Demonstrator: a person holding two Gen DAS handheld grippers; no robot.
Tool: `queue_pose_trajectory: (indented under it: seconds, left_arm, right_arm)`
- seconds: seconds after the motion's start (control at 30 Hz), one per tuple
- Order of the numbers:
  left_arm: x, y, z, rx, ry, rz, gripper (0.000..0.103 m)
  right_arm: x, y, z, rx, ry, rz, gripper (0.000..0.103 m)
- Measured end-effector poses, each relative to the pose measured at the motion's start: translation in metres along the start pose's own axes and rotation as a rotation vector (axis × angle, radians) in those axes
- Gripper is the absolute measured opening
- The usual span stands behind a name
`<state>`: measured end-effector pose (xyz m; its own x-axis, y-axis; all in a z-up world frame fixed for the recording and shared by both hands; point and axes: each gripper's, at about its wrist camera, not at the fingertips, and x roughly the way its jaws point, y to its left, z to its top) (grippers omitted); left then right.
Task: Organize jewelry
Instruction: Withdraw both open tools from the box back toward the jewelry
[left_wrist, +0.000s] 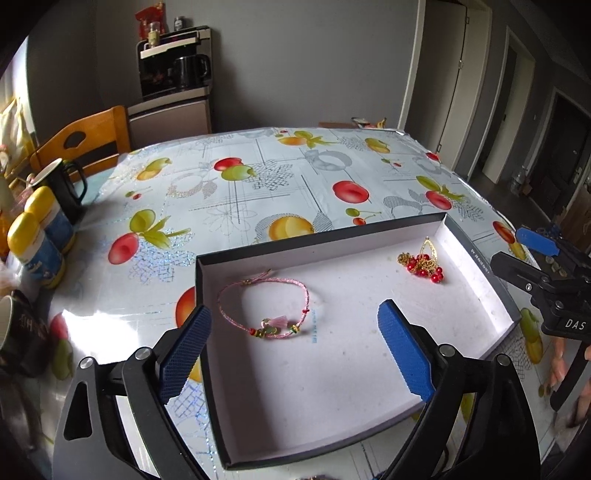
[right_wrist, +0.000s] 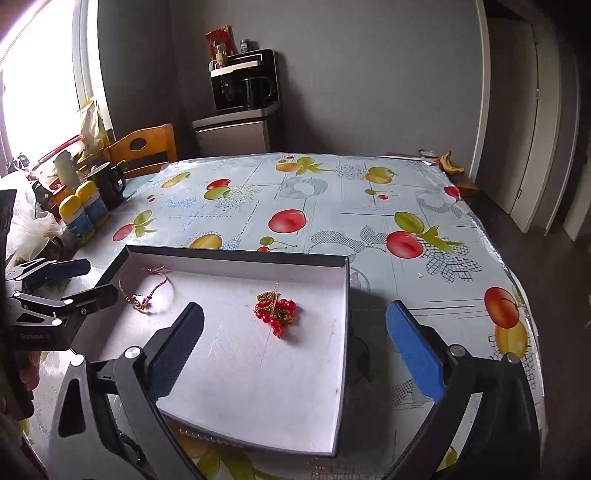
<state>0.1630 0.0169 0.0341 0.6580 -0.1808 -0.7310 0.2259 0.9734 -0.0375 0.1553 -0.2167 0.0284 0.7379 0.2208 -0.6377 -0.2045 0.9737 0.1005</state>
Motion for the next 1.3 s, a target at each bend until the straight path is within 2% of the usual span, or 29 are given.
queue_pose_trajectory:
  seconds: [0.33,0.5,0.57,0.77,0.83,0.93,1.13,1.3]
  left_arm:
    - [-0.053,0.000,-0.034,0.009,-0.072,0.017,0.096]
    - [-0.081,0.003,-0.062,0.003,-0.102,0.026,0.096]
    - [-0.088,0.007,-0.074,-0.012,-0.112,0.033,0.096]
    - [-0.105,0.019,-0.108,-0.044,-0.202,0.117,0.097]
    - [-0.101,0.022,-0.116,-0.051,-0.177,0.134,0.097]
    - [-0.095,0.021,-0.128,-0.030,-0.107,0.107,0.097]
    - [-0.088,-0.005,-0.149,0.088,-0.019,0.070,0.097]
    - [-0.077,-0.007,-0.150,0.104,0.011,0.026,0.097]
  right_arm:
    - [-0.042,-0.003,-0.032,0.003,-0.011,-0.036,0.098]
    - [-0.057,-0.010,-0.056,0.043,0.045,0.006,0.098]
    - [-0.061,-0.009,-0.067,0.029,0.052,-0.018,0.098]
    - [-0.074,0.001,-0.094,-0.066,0.043,-0.056,0.098]
    - [-0.078,0.007,-0.102,-0.104,0.035,-0.038,0.098]
    - [-0.080,0.015,-0.112,-0.151,0.048,-0.017,0.097]
    - [-0.082,0.027,-0.128,-0.158,0.102,0.100,0.097]
    - [-0.084,0.049,-0.139,-0.211,0.115,0.156,0.098]
